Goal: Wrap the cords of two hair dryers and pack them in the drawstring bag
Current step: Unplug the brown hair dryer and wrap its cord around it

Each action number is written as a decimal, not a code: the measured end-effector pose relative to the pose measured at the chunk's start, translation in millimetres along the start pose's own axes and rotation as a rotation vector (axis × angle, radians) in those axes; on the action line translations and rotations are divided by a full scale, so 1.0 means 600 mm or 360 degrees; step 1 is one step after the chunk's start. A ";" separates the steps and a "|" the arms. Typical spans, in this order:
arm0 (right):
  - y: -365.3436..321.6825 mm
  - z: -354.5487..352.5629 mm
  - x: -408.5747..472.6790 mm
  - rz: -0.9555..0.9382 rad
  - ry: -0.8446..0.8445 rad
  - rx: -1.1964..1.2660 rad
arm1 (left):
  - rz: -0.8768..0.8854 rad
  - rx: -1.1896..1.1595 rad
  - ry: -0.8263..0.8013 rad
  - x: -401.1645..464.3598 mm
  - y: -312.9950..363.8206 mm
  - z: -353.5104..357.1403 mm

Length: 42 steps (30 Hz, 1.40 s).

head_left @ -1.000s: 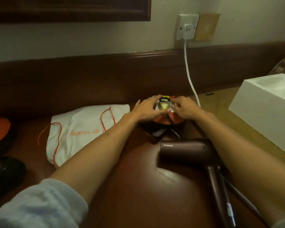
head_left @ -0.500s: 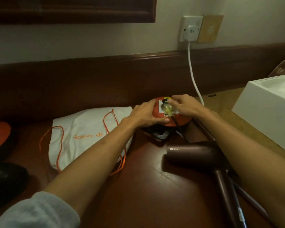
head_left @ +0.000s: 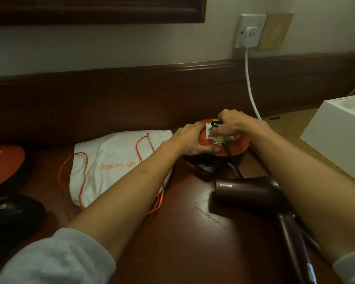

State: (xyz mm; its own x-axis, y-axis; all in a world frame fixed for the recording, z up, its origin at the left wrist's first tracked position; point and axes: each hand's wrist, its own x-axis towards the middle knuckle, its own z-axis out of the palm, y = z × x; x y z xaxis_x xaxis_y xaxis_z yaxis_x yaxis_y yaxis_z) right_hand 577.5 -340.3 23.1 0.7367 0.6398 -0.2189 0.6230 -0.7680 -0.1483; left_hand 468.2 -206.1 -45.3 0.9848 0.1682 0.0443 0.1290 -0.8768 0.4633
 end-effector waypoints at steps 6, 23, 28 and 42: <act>0.014 -0.007 -0.006 -0.0027 0.0104 0.0342 | -0.0054 0.0129 -0.0022 -0.007 0.008 -0.008; -0.143 0.111 -0.117 -0.0654 0.0176 -0.0059 | -0.0612 0.0156 0.0297 -0.220 -0.035 -0.079; -0.142 0.147 -0.143 -0.0559 0.0154 -0.0212 | -0.0562 0.0077 0.0318 -0.271 -0.021 -0.086; 0.056 0.173 -0.424 0.0227 0.0963 0.0262 | -0.0030 -0.0096 0.0112 -0.274 0.162 0.044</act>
State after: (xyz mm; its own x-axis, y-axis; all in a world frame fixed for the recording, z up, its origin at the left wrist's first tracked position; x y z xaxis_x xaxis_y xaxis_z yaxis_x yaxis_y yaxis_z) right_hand 383.8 -531.8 -26.1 0.8573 0.3964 0.3284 0.4951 -0.8098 -0.3148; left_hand 322.1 -331.1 -30.9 0.9713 0.2175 0.0962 0.1380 -0.8450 0.5167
